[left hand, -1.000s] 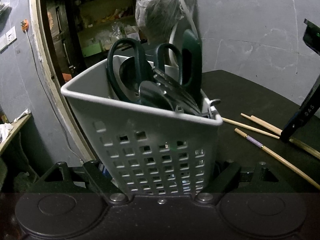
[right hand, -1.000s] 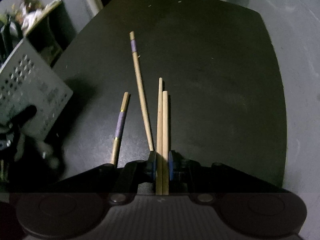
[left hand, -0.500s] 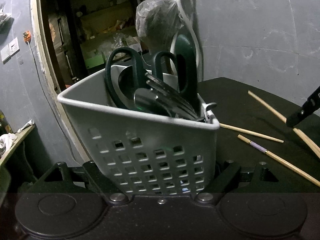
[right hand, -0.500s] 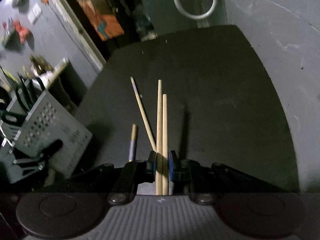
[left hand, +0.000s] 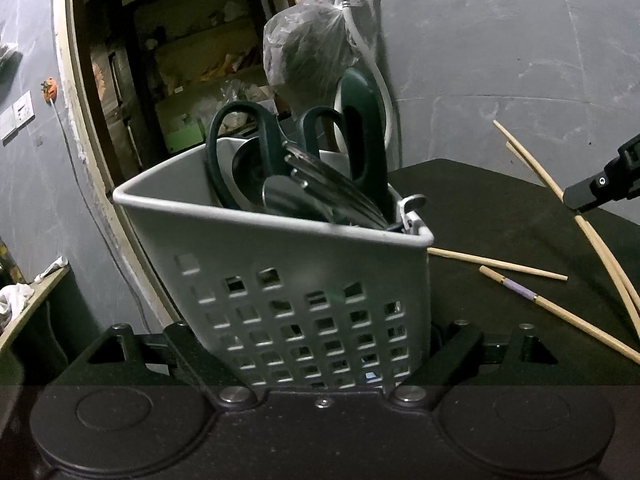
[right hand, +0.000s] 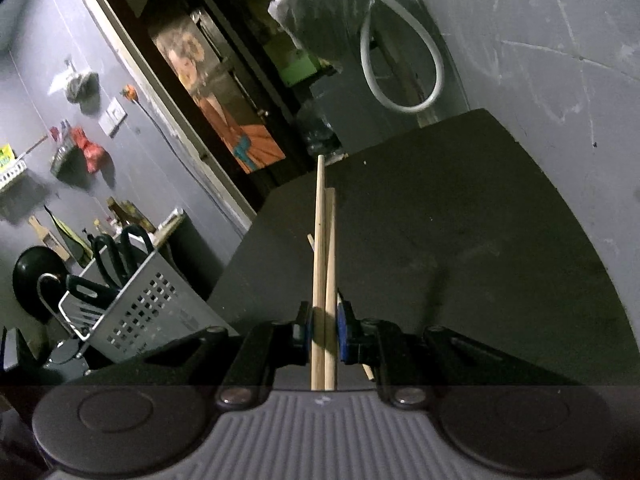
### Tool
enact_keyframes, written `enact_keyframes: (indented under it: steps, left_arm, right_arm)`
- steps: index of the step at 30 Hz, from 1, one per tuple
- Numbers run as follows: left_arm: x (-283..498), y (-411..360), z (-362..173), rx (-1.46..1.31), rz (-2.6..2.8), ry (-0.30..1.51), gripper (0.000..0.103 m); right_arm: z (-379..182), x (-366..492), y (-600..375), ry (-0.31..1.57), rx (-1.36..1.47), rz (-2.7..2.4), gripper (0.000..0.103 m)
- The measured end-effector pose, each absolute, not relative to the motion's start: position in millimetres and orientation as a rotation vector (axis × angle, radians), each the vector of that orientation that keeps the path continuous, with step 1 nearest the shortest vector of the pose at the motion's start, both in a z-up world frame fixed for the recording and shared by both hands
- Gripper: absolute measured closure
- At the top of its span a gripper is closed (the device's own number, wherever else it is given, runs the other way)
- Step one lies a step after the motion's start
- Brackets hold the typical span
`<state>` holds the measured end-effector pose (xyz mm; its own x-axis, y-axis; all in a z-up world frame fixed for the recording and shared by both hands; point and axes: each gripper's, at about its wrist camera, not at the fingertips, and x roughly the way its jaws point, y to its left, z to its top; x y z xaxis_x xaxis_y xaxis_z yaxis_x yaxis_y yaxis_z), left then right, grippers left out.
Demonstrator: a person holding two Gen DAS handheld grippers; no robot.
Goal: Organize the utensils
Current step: 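Carry the chopsticks with the right tool and drop them into the white basket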
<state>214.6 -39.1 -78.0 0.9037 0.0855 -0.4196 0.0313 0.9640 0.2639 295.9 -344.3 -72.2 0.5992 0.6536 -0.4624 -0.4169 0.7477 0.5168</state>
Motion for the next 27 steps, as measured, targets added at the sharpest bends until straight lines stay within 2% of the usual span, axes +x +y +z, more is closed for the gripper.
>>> enact_keyframes:
  steps: [12,27]
  left_arm:
    - [212,-39,-79,0.273,0.025,0.441,0.014]
    - [211,-39,-75,0.254,-0.003,0.461,0.015]
  right_arm:
    - [-36,283,-342,0.547,0.377,0.663,0.089]
    - [85,300,-266,0.223,0.392,0.866,0.089]
